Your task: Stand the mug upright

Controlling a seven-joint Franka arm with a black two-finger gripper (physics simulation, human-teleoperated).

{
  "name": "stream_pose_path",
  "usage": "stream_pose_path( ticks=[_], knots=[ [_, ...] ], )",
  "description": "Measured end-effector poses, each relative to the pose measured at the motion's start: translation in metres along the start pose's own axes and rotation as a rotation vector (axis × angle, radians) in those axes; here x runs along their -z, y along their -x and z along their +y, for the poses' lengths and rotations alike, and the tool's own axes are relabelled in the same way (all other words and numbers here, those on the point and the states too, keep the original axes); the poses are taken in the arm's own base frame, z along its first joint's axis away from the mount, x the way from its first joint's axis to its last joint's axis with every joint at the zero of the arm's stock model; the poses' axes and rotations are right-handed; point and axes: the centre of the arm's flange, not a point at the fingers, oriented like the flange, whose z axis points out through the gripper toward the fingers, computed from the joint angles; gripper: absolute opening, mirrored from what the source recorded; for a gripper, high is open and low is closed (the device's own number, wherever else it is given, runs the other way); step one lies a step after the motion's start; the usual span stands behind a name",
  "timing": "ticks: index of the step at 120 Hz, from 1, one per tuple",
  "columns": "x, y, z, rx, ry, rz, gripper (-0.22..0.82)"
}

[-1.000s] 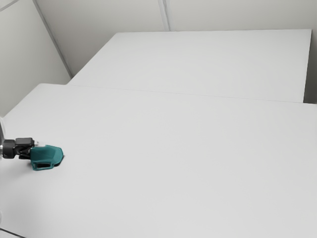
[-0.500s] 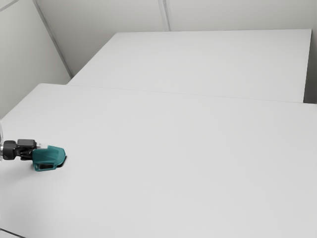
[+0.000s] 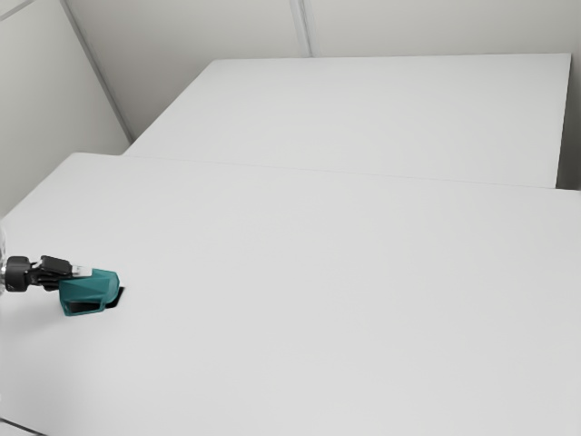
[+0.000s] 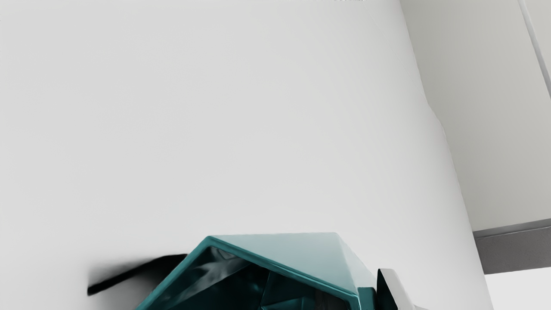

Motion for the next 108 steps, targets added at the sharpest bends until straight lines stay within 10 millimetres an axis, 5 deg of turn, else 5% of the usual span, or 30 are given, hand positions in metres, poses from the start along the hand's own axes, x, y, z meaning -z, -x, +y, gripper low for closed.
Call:
stream_pose_path(
  ticks=[28, 52, 81, 108],
  knots=[
    [0.005, -0.018, 0.020, -0.068, -0.012, 0.020, -0.15],
    [-0.010, -0.053, 0.061, -0.181, -0.005, 0.019, -0.18],
    [-0.088, -0.112, 0.172, -0.445, -0.043, -0.132, -0.18],
    [-0.160, -0.108, 0.250, -0.673, -0.227, -0.426, -0.18]
  ],
)
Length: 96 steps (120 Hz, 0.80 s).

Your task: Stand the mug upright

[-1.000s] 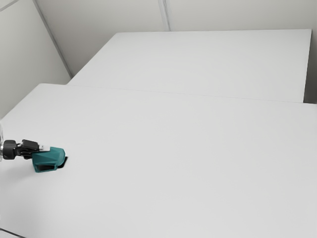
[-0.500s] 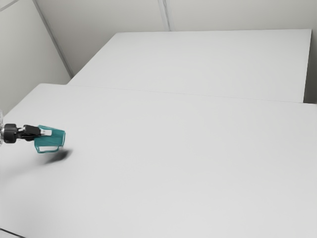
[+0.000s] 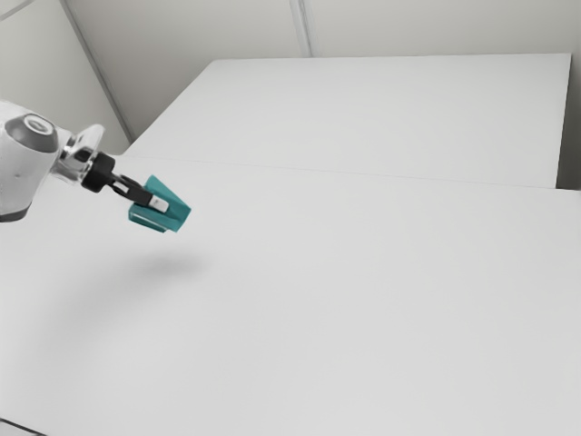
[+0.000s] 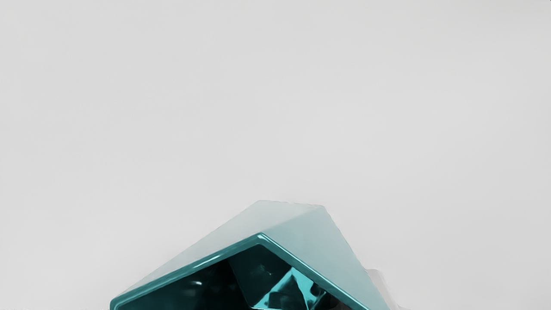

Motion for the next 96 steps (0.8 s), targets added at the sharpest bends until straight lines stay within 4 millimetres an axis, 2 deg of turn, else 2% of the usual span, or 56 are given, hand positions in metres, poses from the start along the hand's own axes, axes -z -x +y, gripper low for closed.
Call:
stream_pose_path(
  ticks=[24, 37, 45, 65, 96],
  knots=[
    [-0.050, -0.054, 0.049, -0.237, -0.167, -0.338, -0.18],
    [-0.080, -0.078, 0.076, -0.331, -0.236, -0.444, -0.18],
    [-0.097, -0.087, 0.091, -0.361, -0.264, -0.489, -0.18],
    [-0.126, -0.084, 0.108, -0.352, -0.312, -0.559, -0.18],
    [-0.139, -0.053, 0.090, -0.220, -0.377, -0.572, -0.18]
  ],
)
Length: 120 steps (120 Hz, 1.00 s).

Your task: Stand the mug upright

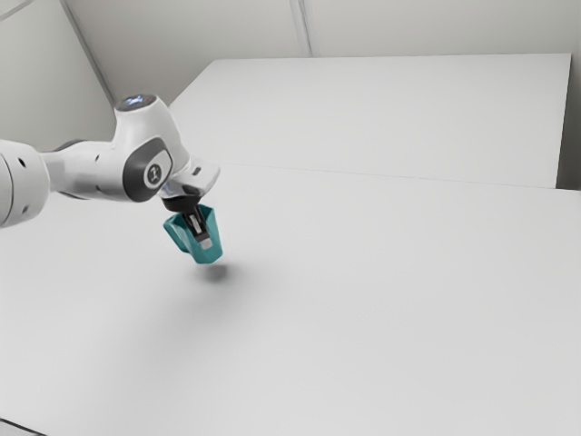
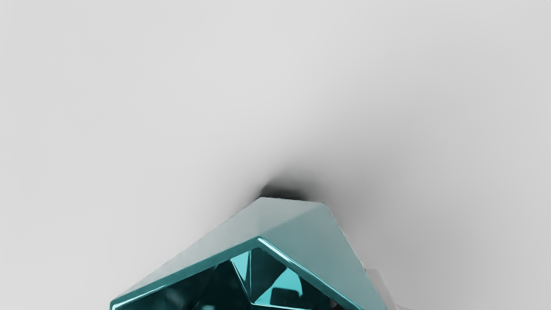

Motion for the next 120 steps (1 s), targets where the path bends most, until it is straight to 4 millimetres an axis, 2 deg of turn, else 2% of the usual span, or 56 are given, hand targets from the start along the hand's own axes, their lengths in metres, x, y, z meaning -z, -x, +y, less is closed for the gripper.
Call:
stream_pose_path(
  ticks=[14, 38, 53, 66, 80, 102, 120],
  knots=[
    [-0.001, -0.013, 0.011, -0.001, -0.031, -0.009, -0.18],
    [-0.017, -0.044, 0.065, -0.069, -0.065, -0.044, -0.18],
    [-0.020, -0.049, 0.082, -0.069, -0.087, -0.051, -0.18],
    [-0.031, -0.045, 0.086, -0.044, -0.096, -0.058, -0.18],
    [-0.042, -0.034, 0.080, 0.005, -0.101, -0.059, -0.18],
    [-0.046, -0.022, 0.065, 0.078, -0.120, -0.051, -0.18],
    [-0.050, -0.023, 0.068, 0.096, -0.129, -0.046, -0.18]
  ],
)
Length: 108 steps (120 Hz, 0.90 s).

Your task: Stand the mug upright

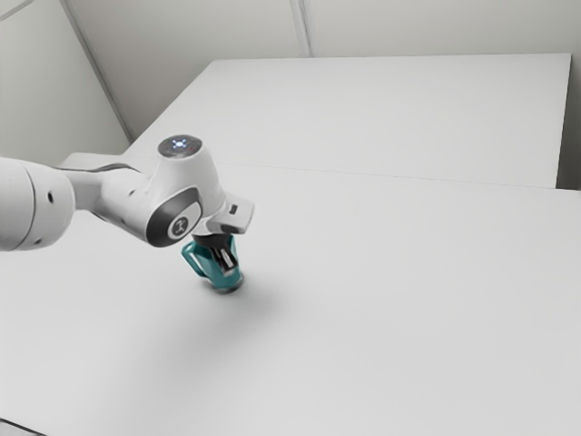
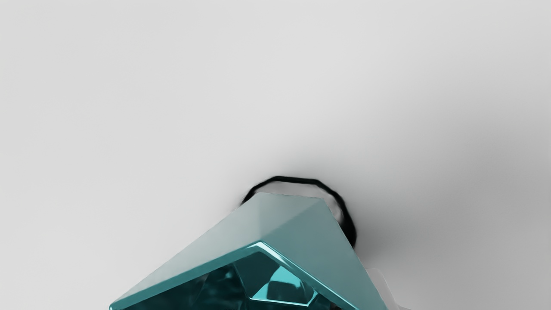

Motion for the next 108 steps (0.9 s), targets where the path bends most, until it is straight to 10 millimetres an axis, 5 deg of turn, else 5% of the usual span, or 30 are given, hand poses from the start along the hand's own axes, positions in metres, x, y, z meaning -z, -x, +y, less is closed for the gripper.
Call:
stream_pose_path(
  ticks=[108],
  knots=[
    [-0.011, 0.014, 0.027, 0.080, 0.004, 0.009, -0.18]
  ],
)
